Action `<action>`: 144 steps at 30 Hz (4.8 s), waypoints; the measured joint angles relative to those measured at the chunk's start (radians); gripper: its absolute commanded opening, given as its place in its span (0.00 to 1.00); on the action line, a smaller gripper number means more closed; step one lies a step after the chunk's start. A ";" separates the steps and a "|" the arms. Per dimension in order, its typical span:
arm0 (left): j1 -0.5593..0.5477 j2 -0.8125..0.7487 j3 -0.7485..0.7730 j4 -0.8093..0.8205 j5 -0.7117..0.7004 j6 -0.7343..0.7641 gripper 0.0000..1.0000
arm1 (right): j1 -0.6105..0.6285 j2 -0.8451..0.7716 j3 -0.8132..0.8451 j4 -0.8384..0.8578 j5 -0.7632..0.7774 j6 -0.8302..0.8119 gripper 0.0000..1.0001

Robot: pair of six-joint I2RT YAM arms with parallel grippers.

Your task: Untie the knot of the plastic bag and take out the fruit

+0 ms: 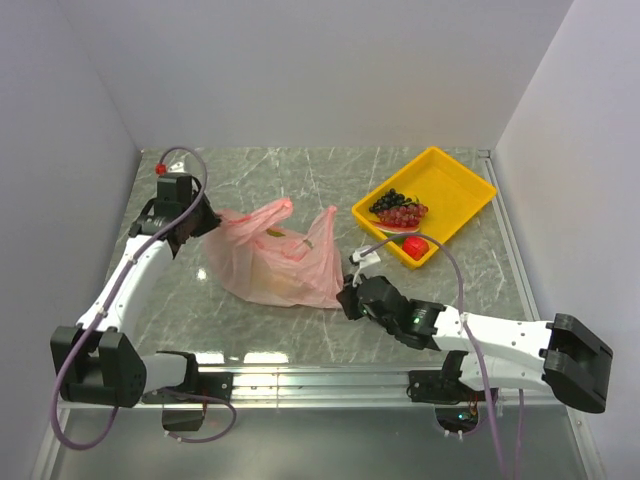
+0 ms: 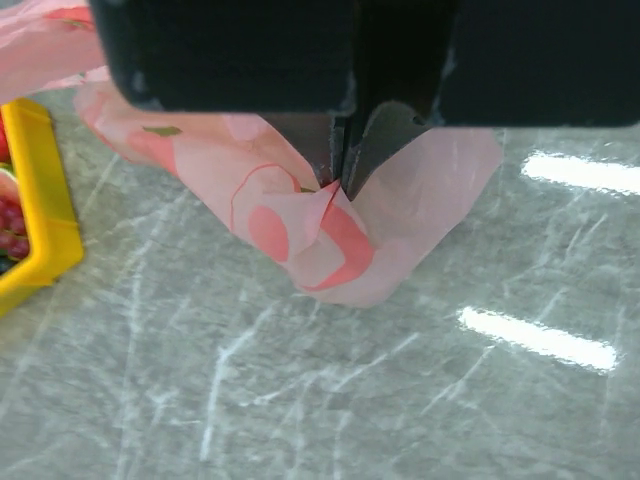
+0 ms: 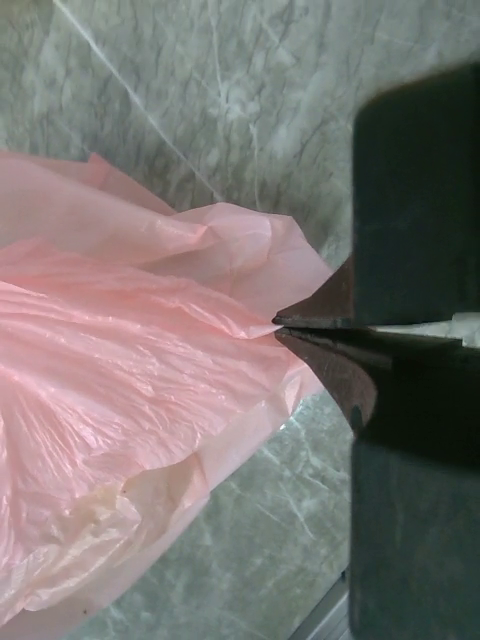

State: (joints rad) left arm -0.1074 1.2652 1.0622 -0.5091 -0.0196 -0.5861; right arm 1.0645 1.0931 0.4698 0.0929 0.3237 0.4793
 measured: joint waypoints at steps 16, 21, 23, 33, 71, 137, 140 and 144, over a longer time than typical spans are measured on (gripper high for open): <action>0.003 -0.436 -0.096 -0.113 0.059 0.040 0.97 | -0.010 0.035 0.477 -0.234 0.029 -0.188 1.00; -0.088 -0.496 -0.214 -0.101 0.101 -0.013 0.97 | -0.079 0.179 0.520 -0.235 -0.055 -0.244 0.93; -0.159 -0.483 -0.281 -0.093 0.107 -0.051 0.97 | -0.098 0.230 0.520 -0.218 -0.123 -0.288 0.91; -0.345 -0.338 -0.352 0.036 0.076 -0.206 0.95 | -0.119 0.410 0.526 -0.113 -0.388 -0.430 0.68; -0.348 -0.498 -0.650 0.243 0.048 -0.420 0.00 | -0.060 0.370 0.630 -0.139 -0.454 -0.512 0.63; -0.295 -0.679 -0.640 0.149 0.012 -0.332 0.01 | -0.120 0.619 0.743 -0.219 -0.614 -0.657 0.86; -0.295 -0.678 -0.654 0.157 0.019 -0.335 0.01 | -0.100 0.640 0.780 -0.178 -0.610 -0.645 0.81; -0.295 -0.678 -0.673 0.161 0.023 -0.341 0.01 | -0.095 0.693 0.806 -0.126 -0.552 -0.611 0.67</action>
State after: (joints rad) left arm -0.4023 0.5869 0.3893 -0.3477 0.0029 -0.9276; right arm 0.9691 1.7859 1.2758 -0.0330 -0.2283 -0.1314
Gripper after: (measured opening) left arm 0.014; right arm 0.756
